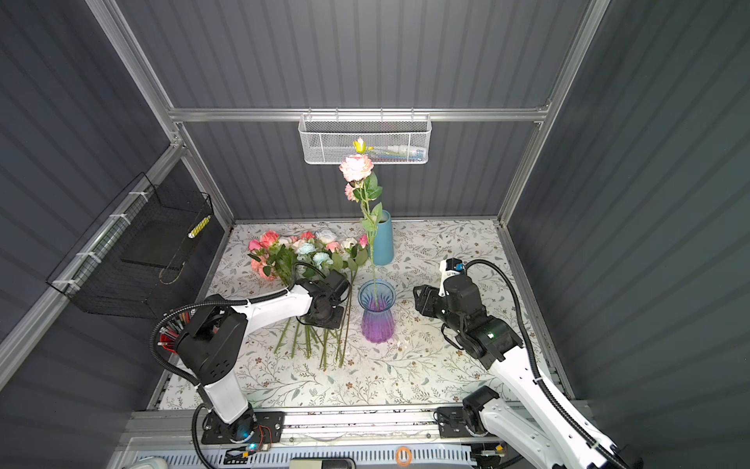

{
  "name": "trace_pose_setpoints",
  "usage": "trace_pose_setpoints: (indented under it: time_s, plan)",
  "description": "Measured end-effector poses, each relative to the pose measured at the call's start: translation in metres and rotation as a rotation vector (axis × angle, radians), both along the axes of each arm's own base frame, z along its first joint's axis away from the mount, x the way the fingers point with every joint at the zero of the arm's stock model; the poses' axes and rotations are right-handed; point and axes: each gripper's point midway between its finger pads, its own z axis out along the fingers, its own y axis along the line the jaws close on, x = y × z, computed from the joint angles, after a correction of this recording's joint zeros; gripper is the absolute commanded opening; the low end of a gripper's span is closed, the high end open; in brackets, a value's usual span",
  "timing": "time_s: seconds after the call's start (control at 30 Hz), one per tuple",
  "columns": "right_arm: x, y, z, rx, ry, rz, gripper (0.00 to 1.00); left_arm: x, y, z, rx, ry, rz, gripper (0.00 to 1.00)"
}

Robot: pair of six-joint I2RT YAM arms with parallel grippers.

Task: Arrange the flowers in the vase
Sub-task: 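Lower left gripper and close it on a pink rose stem, then lift the pink rose upright with left gripper while right gripper reaches toward it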

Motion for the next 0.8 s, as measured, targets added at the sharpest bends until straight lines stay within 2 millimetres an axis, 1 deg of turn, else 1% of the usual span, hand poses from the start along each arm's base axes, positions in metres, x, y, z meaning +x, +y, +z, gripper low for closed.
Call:
trace_pose_setpoints:
  time_s: [0.23,0.3,0.43,0.57,0.6,0.67,0.7,0.8]
  plan:
    - [-0.001,-0.001,-0.001,-0.001,0.001,-0.001,0.57,0.001,0.004,-0.004,0.031,-0.001,0.004,0.17]
    - [-0.001,-0.001,-0.002,-0.003,0.002,-0.003,0.57,0.002,0.004,-0.003,0.032,-0.002,0.002,0.1]
    - [0.0,-0.002,-0.002,-0.004,0.001,-0.008,0.57,0.002,0.005,-0.003,0.038,-0.006,0.001,0.01]
    - [0.0,-0.003,-0.002,-0.004,0.002,-0.008,0.57,0.0,0.007,0.0,0.041,-0.002,0.003,0.0]
    - [0.0,-0.003,-0.001,-0.004,0.001,-0.008,0.57,0.0,0.008,0.004,0.039,-0.006,0.003,0.0]
    - [0.0,-0.002,0.0,-0.003,-0.001,-0.007,0.57,0.001,0.009,0.021,0.027,-0.034,0.005,0.0]
    - [0.0,-0.003,0.0,-0.002,-0.002,-0.007,0.57,0.002,0.01,0.032,0.017,-0.058,0.008,0.0]
    - [0.0,-0.002,0.008,0.004,-0.012,-0.007,0.57,0.008,0.012,0.077,-0.03,-0.159,0.018,0.0]
